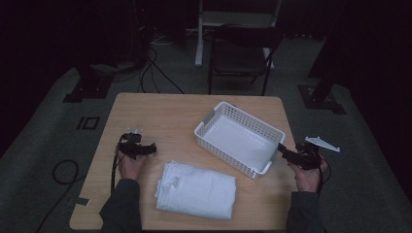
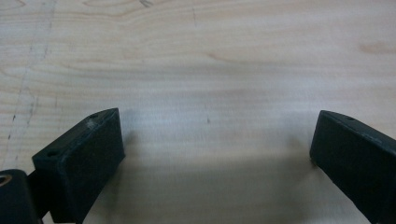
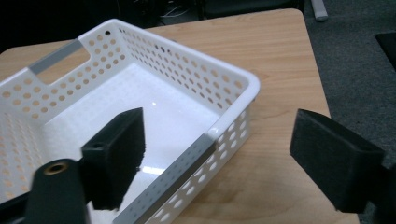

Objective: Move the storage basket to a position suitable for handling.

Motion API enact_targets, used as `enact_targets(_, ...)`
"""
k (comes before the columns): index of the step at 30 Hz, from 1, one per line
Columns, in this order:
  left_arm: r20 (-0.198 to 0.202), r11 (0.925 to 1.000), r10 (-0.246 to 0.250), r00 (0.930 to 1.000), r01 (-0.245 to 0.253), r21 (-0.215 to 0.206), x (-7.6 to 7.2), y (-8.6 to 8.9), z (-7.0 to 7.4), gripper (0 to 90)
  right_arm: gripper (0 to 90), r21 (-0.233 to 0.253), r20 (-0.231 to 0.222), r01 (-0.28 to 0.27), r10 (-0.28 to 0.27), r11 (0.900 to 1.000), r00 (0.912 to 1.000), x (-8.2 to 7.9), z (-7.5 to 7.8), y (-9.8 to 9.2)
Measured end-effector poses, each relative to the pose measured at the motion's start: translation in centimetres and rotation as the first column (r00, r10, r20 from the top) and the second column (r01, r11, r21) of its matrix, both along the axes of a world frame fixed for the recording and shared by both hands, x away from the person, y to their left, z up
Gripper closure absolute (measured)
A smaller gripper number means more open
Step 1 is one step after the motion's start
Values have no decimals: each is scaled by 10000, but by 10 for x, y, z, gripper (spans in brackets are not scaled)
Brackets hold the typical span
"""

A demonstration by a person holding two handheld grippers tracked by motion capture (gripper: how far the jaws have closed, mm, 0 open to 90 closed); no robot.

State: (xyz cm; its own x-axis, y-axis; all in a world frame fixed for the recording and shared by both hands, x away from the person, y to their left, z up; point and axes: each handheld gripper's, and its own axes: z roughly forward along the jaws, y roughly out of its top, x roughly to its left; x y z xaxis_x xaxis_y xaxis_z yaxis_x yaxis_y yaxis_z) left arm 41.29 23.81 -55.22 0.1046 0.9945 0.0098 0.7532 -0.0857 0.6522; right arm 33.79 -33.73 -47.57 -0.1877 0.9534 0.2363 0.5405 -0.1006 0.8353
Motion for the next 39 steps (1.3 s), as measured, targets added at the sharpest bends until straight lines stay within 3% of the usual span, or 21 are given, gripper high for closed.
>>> enact_targets(11, -309, 9995, -308, 9990, 309, 28, -10, -2, 5, 72, 125, -223, -402, 129, -137, 9997, 9991, -15, -16, 14)
enact_targets(12, -339, 9991, -410, 9986, 412, 35, -12, -2, 8, 221, 131, -147, -412, 23, -29, 9999, 9991, -16, -17, 18)
enact_targets(18, -333, 9988, -484, 9983, 484, -3, -16, -3, 11, 358, 139, -155, -396, -237, 230, 9996, 9990, -16, -20, 31)
enact_targets(23, 645, 9965, -601, 9961, 636, -546, -26, -2, 30, 382, 179, -423, -683, -481, 451, 9979, 9966, -18, -22, 48)
enact_targets(25, 775, 9955, -603, 9952, 656, -687, -27, -3, 33, 368, 199, -341, -836, -555, 525, 9979, 9951, -18, -24, 50)
enact_targets(26, 985, 9934, -818, 9918, 892, -725, -30, -4, 36, 365, 213, -92, -941, -722, 710, 9973, 9930, -18, -25, 50)
enact_targets(28, 1087, 9907, -1046, 9886, 1131, -750, -32, -7, 38, 339, 245, 58, -1020, -842, 844, 9964, 9912, -19, -26, 51)
enact_targets(30, 1145, 9881, -1163, 9866, 1266, -869, -32, -9, 39, 336, 258, -77, -1084, -827, 814, 9965, 9908, -19, -27, 53)
enact_targets(31, 1176, 9843, -1239, 9853, 1371, -1112, -32, -10, 40, 333, 304, -427, -1122, -727, 675, 9964, 9914, -20, -28, 55)
enact_targets(34, 1216, 9791, -1346, 9834, 1509, -1362, -32, -10, 41, 337, 418, -315, -1060, -529, 493, 9981, 9931, -21, -28, 53)
enact_targets(36, 1280, 9716, -1501, 9804, 1702, -1641, -33, -7, 43, 376, 438, -73, -1039, -429, 419, 9991, 9937, -20, -29, 52)
enact_targets(39, 1351, 9654, -1531, 9789, 1774, -1911, -34, -1, 49, 416, 469, -126, -948, -400, 386, 9991, 9947, -18, -28, 52)
